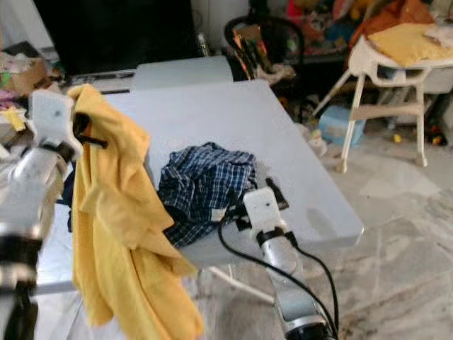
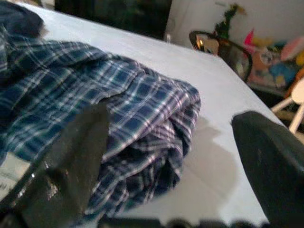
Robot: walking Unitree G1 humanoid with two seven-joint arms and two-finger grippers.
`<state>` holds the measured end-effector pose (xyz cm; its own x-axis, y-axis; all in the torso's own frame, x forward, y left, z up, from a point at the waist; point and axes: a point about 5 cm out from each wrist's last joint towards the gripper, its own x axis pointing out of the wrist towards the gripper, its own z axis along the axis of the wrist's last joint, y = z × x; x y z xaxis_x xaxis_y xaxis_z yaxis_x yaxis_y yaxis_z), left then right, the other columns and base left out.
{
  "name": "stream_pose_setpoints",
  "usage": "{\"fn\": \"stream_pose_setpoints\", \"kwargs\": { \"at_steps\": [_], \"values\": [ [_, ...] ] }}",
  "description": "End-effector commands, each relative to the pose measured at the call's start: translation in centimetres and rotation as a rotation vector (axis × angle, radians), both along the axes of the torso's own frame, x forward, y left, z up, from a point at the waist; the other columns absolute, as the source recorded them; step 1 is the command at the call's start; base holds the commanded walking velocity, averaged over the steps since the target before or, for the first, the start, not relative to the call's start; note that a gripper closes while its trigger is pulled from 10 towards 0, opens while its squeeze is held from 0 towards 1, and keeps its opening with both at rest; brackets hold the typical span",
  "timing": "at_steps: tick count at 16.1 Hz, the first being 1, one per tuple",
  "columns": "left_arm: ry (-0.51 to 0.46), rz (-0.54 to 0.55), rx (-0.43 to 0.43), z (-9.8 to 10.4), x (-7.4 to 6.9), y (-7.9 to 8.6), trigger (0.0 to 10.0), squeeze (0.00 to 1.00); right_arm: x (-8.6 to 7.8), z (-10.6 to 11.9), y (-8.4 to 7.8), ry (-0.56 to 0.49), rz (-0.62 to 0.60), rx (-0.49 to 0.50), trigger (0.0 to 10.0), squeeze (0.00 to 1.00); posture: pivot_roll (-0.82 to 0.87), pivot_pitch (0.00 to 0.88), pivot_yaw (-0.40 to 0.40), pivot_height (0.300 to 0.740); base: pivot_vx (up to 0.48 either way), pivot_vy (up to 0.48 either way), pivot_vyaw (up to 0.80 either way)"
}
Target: Hang hanger
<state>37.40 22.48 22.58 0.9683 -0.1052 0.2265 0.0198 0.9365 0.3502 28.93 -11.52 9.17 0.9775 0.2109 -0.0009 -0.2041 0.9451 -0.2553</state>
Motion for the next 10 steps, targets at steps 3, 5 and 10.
{"fn": "stream_pose_setpoints", "kwargs": {
  "at_steps": [3, 5, 10],
  "values": [
    [-0.173, 0.084, 0.066, 8.0, 2.2, 1.4, 10.0, 0.00, 0.0, -0.1, 0.1, 0.003, 0.014, -0.011, 10.0, 0.00, -0.10, 0.000, 0.064, 0.740, 0.000, 0.000, 0.00],
    [-0.346, 0.102, 0.030, 15.7, 2.4, 0.5, 10.0, 0.00, 0.0, -0.1, -0.1, 0.004, 0.014, -0.021, 10.0, 0.00, -0.11, 0.000, 0.067, 0.740, 0.000, 0.000, 0.00],
    [-0.554, 0.040, 0.013, 21.2, 1.2, -1.9, 10.0, 0.00, -0.5, -0.4, 0.0, 0.008, 0.004, -0.021, 10.0, 0.00, -0.14, 0.000, 0.086, 0.740, 0.000, 0.000, 0.00]
  ]
}}
